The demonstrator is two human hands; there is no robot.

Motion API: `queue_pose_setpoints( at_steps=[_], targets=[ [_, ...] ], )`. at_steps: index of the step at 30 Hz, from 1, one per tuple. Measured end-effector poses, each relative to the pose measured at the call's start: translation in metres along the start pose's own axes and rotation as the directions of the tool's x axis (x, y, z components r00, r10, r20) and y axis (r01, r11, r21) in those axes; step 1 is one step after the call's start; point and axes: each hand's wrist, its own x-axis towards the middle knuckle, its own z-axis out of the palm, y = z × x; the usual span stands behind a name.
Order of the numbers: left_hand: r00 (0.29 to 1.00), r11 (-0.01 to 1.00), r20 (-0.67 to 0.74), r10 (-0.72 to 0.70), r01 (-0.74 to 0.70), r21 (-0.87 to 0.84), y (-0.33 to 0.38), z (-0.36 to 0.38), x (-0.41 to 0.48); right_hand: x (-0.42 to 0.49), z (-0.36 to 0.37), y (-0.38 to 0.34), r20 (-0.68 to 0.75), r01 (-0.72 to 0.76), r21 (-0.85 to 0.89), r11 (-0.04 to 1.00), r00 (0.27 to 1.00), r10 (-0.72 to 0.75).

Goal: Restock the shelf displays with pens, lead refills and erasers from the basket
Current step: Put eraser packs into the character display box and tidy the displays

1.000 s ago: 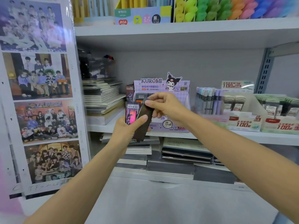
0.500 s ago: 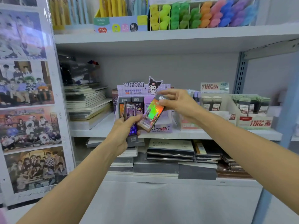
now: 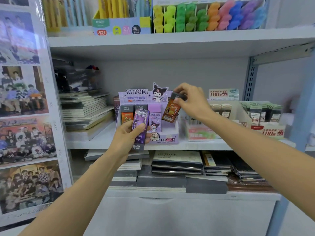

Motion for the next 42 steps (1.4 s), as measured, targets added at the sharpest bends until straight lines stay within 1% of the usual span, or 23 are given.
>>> queue_pose_setpoints(
  at_steps=[5, 10, 16, 18, 20, 22, 25, 27, 32, 34, 35, 36, 37, 38, 39, 40, 42],
  targets=[
    [1.000, 0.999, -0.022, -0.016, 0.017, 0.047, -0.011, -0.001, 0.001, 0.005, 0.021, 0.000, 0.120, 0.036, -0.096, 0.995, 0.992, -0.024],
    [1.000, 0.999, -0.010, 0.016, -0.015, 0.049, -0.015, -0.005, 0.001, 0.012, 0.023, 0.001, 0.258, 0.016, -0.113, 0.994, 0.966, 0.013],
    [1.000, 0.999, -0.002, 0.016, -0.016, 0.028, -0.019, -0.007, 0.003, 0.015, 0.033, -0.004, 0.307, 0.052, -0.183, 0.982, 0.952, 0.007],
    [1.000, 1.000, 0.004, 0.009, -0.009, 0.017, -0.020, -0.009, 0.003, 0.013, 0.038, -0.003, 0.287, 0.053, -0.200, 0.978, 0.958, 0.007],
    [1.000, 1.000, 0.012, 0.002, -0.002, 0.008, -0.021, -0.010, 0.003, 0.015, 0.039, 0.000, 0.215, 0.073, -0.274, 0.959, 0.976, -0.013],
    [1.000, 1.000, 0.019, -0.001, 0.000, 0.001, -0.022, -0.011, 0.003, 0.015, 0.039, 0.004, 0.147, 0.091, -0.313, 0.945, 0.988, -0.047],
    [1.000, 1.000, 0.025, 0.004, -0.004, 0.003, -0.023, -0.010, 0.004, 0.012, 0.041, 0.004, 0.086, 0.130, -0.351, 0.927, 0.991, -0.106],
    [1.000, 1.000, 0.019, 0.004, -0.004, 0.010, -0.024, -0.010, 0.005, 0.011, 0.042, 0.005, 0.057, 0.126, -0.399, 0.908, 0.992, -0.113],
    [1.000, 0.999, 0.006, -0.001, 0.001, 0.035, -0.023, -0.009, 0.004, 0.009, 0.042, 0.008, 0.125, 0.122, -0.436, 0.892, 0.989, -0.074],
    [1.000, 0.998, 0.003, 0.003, -0.003, 0.057, -0.020, -0.007, 0.003, 0.007, 0.036, 0.007, 0.129, 0.144, -0.394, 0.908, 0.987, -0.100],
    [1.000, 0.997, 0.001, 0.009, -0.009, 0.078, -0.018, -0.006, 0.001, 0.005, 0.032, 0.004, 0.112, 0.155, -0.339, 0.928, 0.986, -0.124],
    [1.000, 0.995, -0.001, 0.021, -0.020, 0.102, -0.016, -0.005, 0.000, 0.002, 0.027, -0.001, 0.081, 0.164, -0.236, 0.958, 0.986, -0.148],
    [0.999, 0.991, 0.003, 0.037, -0.037, 0.132, -0.013, -0.003, -0.002, -0.002, 0.024, -0.007, 0.049, 0.169, -0.093, 0.981, 0.985, -0.165],
    [0.999, 0.985, 0.012, 0.053, -0.054, 0.164, -0.010, -0.001, -0.003, -0.008, 0.021, -0.014, 0.043, 0.176, 0.056, 0.983, 0.983, -0.178],
    [0.998, 0.979, 0.025, 0.066, -0.070, 0.191, -0.007, 0.001, -0.005, -0.014, 0.019, -0.021, 0.082, 0.192, 0.155, 0.969, 0.975, -0.207],
    [0.996, 0.974, 0.043, 0.074, -0.081, 0.212, -0.003, 0.004, -0.007, -0.022, 0.017, -0.027, 0.164, 0.215, 0.185, 0.959, 0.955, -0.246],
    [0.993, 0.968, 0.090, 0.075, -0.094, 0.234, 0.003, 0.011, -0.011, -0.034, 0.016, -0.032, 0.341, 0.259, 0.159, 0.953, 0.891, -0.299]
  ],
)
